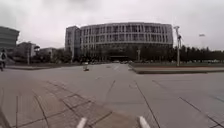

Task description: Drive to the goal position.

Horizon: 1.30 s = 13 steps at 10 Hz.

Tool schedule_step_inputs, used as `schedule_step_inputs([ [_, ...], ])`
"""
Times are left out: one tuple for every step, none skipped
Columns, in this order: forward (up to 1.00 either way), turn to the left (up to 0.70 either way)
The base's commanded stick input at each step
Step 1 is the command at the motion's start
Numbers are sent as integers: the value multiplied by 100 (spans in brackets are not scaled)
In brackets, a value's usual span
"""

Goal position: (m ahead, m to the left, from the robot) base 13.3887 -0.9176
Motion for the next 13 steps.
schedule_step_inputs([
  [100,-2],
  [100,-2],
  [100,-2],
  [100,-2],
  [100,-2],
  [100,-2],
  [100,-2],
  [100,-2],
  [100,-2],
  [100,-2],
  [100,-2],
  [100,-2],
  [100,-2],
])
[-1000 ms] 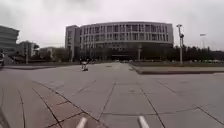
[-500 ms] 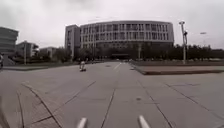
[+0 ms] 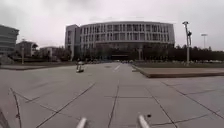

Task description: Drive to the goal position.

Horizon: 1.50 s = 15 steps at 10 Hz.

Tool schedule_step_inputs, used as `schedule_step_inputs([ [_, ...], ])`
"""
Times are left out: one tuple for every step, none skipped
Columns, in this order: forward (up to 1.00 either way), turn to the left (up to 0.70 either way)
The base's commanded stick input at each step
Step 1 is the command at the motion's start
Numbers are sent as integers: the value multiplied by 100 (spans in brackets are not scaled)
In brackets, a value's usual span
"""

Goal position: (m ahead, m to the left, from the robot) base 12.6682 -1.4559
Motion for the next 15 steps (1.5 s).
schedule_step_inputs([
  [100,-2],
  [100,-2],
  [100,-2],
  [100,-2],
  [100,-2],
  [100,-2],
  [100,-2],
  [100,-2],
  [100,-2],
  [100,-2],
  [100,-2],
  [100,-2],
  [100,-2],
  [100,-2],
  [100,-2],
])
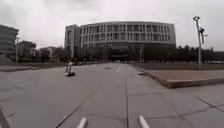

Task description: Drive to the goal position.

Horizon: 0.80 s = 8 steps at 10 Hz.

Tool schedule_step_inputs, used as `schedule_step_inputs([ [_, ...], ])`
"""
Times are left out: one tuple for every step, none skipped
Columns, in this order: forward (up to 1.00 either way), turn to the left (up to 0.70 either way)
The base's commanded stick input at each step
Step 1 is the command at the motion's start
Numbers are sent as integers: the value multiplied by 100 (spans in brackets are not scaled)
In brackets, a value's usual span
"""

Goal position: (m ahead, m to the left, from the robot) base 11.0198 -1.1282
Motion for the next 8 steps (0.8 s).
schedule_step_inputs([
  [100,-2],
  [100,-2],
  [100,-2],
  [100,-2],
  [100,-2],
  [100,-2],
  [100,-2],
  [100,-2],
])
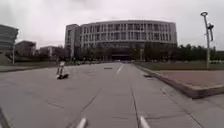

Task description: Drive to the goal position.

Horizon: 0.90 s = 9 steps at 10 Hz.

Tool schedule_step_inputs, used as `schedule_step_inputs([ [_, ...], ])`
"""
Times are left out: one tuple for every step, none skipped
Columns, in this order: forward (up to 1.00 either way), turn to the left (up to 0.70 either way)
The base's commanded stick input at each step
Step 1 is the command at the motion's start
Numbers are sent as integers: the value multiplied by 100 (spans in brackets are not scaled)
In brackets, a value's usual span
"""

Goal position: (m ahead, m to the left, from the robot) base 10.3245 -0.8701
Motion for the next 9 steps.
schedule_step_inputs([
  [100,-2],
  [100,-2],
  [100,-2],
  [100,-2],
  [100,-2],
  [100,-2],
  [100,-2],
  [100,-2],
  [100,-2],
])
